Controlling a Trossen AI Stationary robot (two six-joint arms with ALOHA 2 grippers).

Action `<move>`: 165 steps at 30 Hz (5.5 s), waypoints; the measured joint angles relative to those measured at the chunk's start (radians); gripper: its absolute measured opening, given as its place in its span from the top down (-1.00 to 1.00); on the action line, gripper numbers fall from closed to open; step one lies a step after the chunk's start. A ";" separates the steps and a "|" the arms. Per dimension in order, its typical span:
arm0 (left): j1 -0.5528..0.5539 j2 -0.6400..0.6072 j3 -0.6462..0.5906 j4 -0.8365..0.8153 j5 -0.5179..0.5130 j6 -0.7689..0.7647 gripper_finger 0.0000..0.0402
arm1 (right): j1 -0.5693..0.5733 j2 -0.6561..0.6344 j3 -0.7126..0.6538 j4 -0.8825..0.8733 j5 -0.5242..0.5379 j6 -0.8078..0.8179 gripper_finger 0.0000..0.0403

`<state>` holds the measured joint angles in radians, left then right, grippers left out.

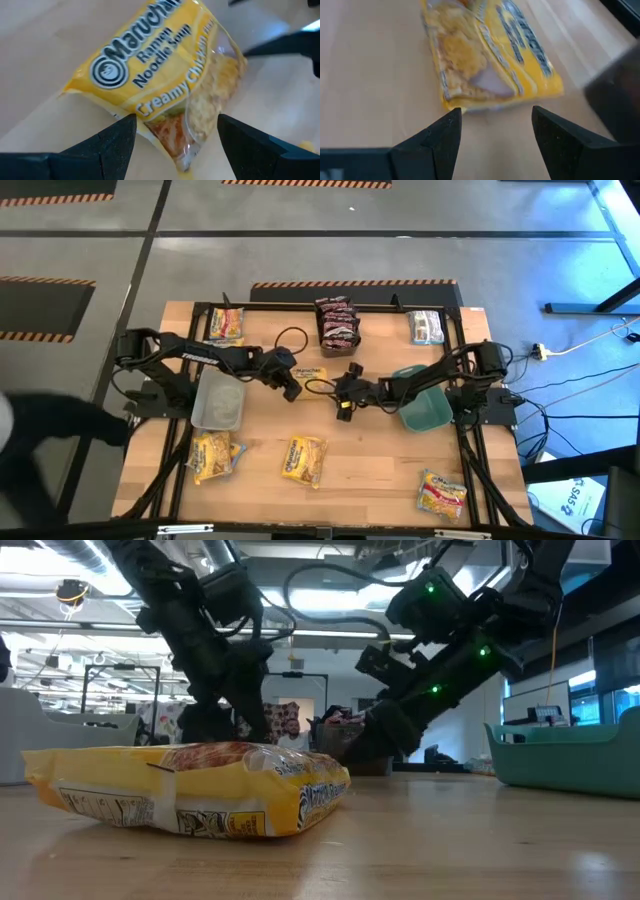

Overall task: Sort Maruchan noodles
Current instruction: Put the yellow noodle pack into the blue bin

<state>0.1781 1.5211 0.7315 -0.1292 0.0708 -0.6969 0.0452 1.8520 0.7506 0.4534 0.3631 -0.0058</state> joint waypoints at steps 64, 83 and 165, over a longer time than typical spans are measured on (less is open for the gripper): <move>0.137 0.157 0.034 0.189 0.333 0.102 -0.36 | 0.007 0.082 0.006 0.156 -0.119 -0.027 -0.12; 0.169 0.021 0.036 0.114 0.201 0.153 -0.36 | 0.114 -0.031 0.005 0.121 -0.018 -0.049 -0.12; 0.121 0.263 0.036 0.395 0.477 0.237 0.31 | 0.234 -0.103 0.023 0.081 0.199 -0.034 -0.12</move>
<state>0.2995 1.7840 0.7673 0.2661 0.5477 -0.4595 0.2789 1.7486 0.7734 0.5343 0.5621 -0.0394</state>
